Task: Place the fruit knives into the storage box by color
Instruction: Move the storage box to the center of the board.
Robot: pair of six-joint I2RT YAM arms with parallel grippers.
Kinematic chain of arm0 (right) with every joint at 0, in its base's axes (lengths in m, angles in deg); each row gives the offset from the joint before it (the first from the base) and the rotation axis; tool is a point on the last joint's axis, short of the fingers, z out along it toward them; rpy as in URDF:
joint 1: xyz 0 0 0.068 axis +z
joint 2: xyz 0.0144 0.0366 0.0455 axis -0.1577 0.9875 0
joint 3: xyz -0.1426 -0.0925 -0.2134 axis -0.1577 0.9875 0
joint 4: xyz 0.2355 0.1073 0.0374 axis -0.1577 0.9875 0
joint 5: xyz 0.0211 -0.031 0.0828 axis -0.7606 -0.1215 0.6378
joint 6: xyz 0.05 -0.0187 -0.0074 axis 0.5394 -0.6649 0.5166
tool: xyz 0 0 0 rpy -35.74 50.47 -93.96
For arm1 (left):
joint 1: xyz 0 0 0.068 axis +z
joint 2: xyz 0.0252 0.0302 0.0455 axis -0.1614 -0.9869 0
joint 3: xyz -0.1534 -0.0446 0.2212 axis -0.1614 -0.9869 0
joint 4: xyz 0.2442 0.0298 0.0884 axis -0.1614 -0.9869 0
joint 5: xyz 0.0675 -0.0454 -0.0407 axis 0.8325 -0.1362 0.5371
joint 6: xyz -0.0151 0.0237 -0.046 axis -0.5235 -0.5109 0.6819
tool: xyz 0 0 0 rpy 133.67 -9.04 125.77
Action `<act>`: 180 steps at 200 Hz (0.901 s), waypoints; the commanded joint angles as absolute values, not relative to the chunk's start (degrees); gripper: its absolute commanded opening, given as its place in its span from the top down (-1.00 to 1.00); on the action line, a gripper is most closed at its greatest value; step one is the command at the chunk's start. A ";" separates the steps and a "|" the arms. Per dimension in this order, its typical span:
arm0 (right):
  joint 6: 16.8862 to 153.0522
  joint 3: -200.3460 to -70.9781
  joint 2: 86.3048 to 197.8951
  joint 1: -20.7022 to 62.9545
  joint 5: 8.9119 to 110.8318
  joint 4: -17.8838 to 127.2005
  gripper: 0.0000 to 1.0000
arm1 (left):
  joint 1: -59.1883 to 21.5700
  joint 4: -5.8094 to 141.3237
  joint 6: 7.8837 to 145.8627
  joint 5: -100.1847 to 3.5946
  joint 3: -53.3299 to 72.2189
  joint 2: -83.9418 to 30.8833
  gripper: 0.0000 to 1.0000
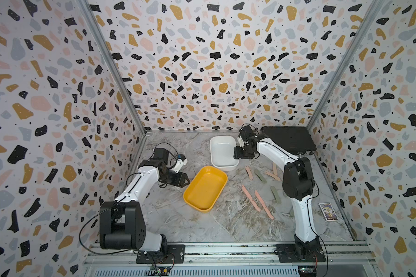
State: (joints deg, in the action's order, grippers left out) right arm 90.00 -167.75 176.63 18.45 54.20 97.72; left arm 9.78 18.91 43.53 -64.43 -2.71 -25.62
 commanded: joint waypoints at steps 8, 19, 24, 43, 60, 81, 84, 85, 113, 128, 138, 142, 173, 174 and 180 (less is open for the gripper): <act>88.75 -163.43 166.59 19.84 52.94 98.90 -0.35 | 12.11 13.32 40.09 -70.54 4.33 -27.17 -0.28; 88.33 -161.04 164.72 20.87 52.89 99.66 -0.37 | 13.00 11.18 38.77 -73.70 5.78 -28.85 -0.28; 88.16 -159.84 163.99 21.48 52.82 99.87 -0.37 | 13.30 10.46 38.20 -75.33 6.17 -29.45 -0.29; 88.62 -155.62 161.30 24.04 52.32 100.15 -0.38 | 13.42 9.05 35.85 -79.48 6.76 -30.82 -0.36; 90.29 -152.22 159.58 26.42 52.00 99.47 -0.38 | 13.42 9.03 34.19 -81.81 6.73 -31.77 -0.41; 92.39 -149.20 159.00 29.75 51.48 97.75 -0.39 | 13.45 9.57 32.56 -82.08 6.48 -33.22 -0.42; 92.65 -148.99 159.04 30.22 51.52 97.60 -0.39 | 13.42 9.61 32.31 -82.04 6.43 -33.46 -0.43; 92.68 -148.90 159.09 30.35 51.54 97.52 -0.39 | 13.42 9.61 32.22 -82.04 6.41 -33.50 -0.43; 94.68 -148.64 160.77 33.61 51.65 96.47 -0.41 | 13.42 11.29 31.89 -82.39 5.07 -34.85 -0.50; 95.51 -148.55 161.40 34.63 51.72 95.66 -0.41 | 13.42 13.06 32.94 -81.42 4.35 -35.16 -0.50; 95.96 -148.64 161.82 35.10 51.61 95.48 -0.41 | 13.42 13.79 33.15 -80.63 3.93 -35.23 -0.51; 96.02 -148.62 161.94 35.26 51.57 95.36 -0.41 | 13.42 14.10 33.27 -80.38 3.74 -35.14 -0.51; 96.50 -149.41 163.76 36.42 51.23 95.81 -0.42 | 13.42 16.40 34.30 -78.35 2.02 -34.84 -0.53; 96.50 -149.42 163.82 36.44 51.22 95.88 -0.42 | 13.42 16.39 34.27 -78.34 1.97 -34.85 -0.53; 96.57 -149.52 164.18 36.62 51.02 96.13 -0.42 | 13.42 16.46 34.30 -78.34 1.70 -34.95 -0.54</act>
